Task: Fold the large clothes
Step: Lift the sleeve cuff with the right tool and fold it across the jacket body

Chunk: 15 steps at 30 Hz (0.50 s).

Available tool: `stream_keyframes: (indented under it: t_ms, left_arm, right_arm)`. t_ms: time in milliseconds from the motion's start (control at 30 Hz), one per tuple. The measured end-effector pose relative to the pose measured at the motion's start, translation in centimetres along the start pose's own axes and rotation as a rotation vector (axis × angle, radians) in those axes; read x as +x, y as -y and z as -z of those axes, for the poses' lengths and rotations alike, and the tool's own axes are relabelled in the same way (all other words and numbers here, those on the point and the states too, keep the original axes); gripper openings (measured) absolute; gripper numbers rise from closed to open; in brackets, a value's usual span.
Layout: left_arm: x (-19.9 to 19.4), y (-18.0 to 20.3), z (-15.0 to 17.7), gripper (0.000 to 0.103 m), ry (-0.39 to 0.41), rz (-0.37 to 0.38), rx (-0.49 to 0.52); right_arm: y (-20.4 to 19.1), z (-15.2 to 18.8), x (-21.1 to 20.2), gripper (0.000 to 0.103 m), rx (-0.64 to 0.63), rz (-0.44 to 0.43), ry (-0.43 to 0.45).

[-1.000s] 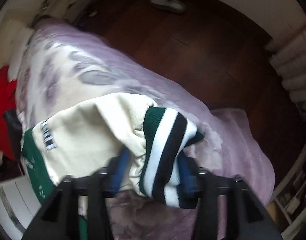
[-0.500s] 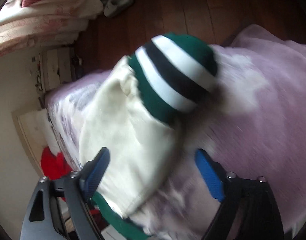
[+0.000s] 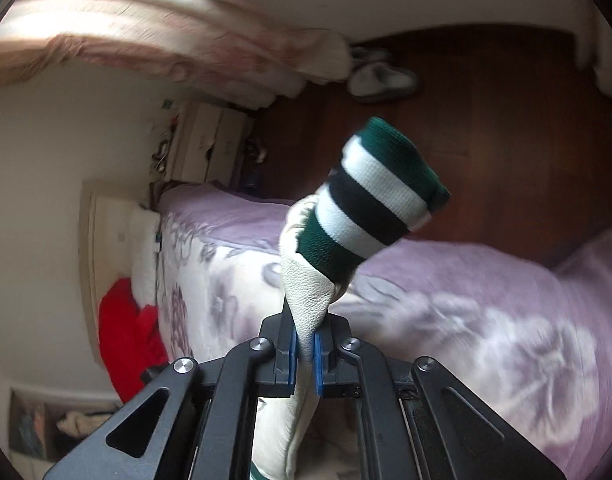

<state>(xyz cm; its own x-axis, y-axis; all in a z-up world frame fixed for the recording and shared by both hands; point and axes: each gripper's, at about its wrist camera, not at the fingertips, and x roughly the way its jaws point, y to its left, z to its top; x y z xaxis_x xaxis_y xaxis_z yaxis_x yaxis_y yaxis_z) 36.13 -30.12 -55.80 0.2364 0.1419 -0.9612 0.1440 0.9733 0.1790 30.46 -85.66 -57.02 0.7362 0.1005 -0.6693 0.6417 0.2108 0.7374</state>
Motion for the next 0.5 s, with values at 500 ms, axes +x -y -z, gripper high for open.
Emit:
stream_keyframes:
  t_ms: [500]
  left_arm:
    - [1.3, -6.0, -2.0, 0.103, -0.032, 0.062, -0.196]
  right_arm:
    - [-21.7, 8.6, -4.7, 0.006, -0.491, -0.068, -0.044]
